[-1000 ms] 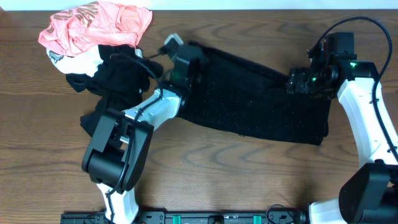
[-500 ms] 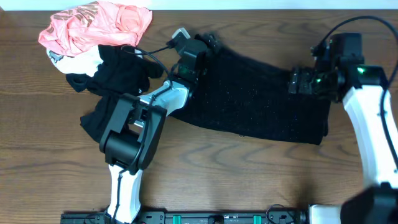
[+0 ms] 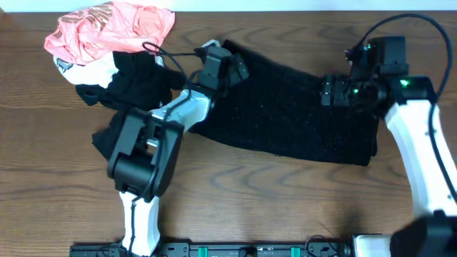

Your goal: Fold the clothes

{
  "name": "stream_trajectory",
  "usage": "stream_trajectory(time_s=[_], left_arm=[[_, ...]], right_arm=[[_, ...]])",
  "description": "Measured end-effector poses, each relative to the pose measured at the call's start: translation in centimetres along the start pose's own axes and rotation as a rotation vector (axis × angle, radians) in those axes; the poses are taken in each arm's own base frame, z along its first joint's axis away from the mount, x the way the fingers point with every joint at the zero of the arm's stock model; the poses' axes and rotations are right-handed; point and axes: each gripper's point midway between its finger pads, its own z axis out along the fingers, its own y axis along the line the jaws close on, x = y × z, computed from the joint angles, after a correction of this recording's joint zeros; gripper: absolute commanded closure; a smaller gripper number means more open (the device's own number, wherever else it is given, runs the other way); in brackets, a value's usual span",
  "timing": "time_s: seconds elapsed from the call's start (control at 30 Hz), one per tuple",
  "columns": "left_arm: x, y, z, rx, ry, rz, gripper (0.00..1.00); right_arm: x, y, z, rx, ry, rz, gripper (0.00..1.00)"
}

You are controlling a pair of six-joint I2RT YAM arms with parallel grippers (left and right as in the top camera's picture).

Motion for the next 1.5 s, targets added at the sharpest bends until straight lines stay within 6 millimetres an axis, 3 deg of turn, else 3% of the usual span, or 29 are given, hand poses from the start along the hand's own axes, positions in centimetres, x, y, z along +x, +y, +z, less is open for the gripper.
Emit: stream_trajectory(time_s=[0.13, 0.27, 0.4, 0.53, 0.8, 1.2, 1.4, 1.5], left_arm=[[-0.3, 0.7, -1.4, -0.031, 0.036, 0.134, 0.02], [0.5, 1.8, -2.3, -0.070, 0.099, 0.252, 0.02], [2.1, 3.1, -2.7, -0.106, 0.180, 0.351, 0.02], [3.0, 3.9, -3.0, -0.125, 0.229, 0.414, 0.02], [3.7, 4.5, -3.2, -0.139, 0.266, 0.452, 0.02], [4.3, 5.1, -3.5, -0.153, 0.298, 0.472, 0.02], [4.4, 5.4, -3.6, -0.165, 0.307, 0.488, 0.02], [4.5, 5.6, -3.7, -0.175, 0.314, 0.494, 0.02]], right_arm=[[-0.9, -0.3, 4.2, -0.020, 0.021, 0.033, 0.20], [-0.4, -0.5, 8.5, -0.046, 0.075, 0.094, 0.25], [0.8, -1.0, 11.8, -0.051, 0.138, 0.149, 0.28], [1.5, -1.4, 13.3, -0.043, 0.167, 0.182, 0.28], [0.6, -3.4, 13.6, 0.053, 0.121, 0.204, 0.24], [0.0, -10.7, 12.1, 0.157, 0.092, 0.342, 0.21], [1.3, -11.6, 11.3, 0.129, 0.156, 0.399, 0.19], [1.5, -11.4, 9.6, 0.109, 0.194, 0.419, 0.13]])
